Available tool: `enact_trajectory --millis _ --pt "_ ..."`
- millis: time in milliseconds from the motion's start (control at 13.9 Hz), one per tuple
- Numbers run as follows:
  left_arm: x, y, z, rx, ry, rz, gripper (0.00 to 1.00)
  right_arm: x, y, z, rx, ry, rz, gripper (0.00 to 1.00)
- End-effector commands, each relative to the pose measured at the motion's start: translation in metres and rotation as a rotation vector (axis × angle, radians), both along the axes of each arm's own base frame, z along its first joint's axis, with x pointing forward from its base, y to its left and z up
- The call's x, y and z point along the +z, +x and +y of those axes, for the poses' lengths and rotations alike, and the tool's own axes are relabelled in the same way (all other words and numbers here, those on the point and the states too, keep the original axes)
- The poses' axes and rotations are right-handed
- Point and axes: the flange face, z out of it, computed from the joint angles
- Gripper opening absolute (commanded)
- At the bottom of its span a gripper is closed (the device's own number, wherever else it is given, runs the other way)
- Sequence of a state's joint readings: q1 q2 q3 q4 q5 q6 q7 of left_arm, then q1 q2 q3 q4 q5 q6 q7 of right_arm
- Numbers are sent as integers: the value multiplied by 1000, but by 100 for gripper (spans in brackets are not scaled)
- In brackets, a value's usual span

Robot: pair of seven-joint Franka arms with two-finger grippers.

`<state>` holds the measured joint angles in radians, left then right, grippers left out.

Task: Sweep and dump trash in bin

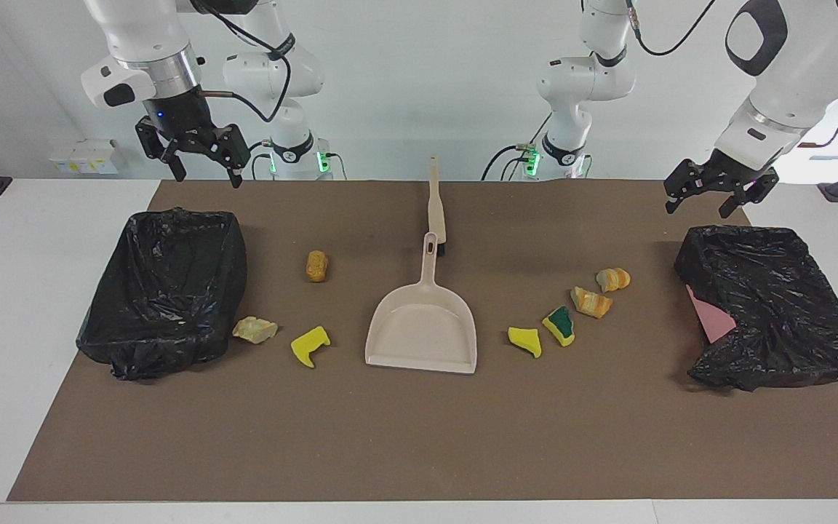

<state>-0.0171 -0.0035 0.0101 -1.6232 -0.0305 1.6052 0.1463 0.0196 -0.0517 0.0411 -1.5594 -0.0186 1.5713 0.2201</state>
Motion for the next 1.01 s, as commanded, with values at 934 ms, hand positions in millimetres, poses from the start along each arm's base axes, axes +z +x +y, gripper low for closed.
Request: enact_trajectory --millis 934 --pt "12 0 -9 -23 0 -71 100 3 -2 -3 18 20 4 100"
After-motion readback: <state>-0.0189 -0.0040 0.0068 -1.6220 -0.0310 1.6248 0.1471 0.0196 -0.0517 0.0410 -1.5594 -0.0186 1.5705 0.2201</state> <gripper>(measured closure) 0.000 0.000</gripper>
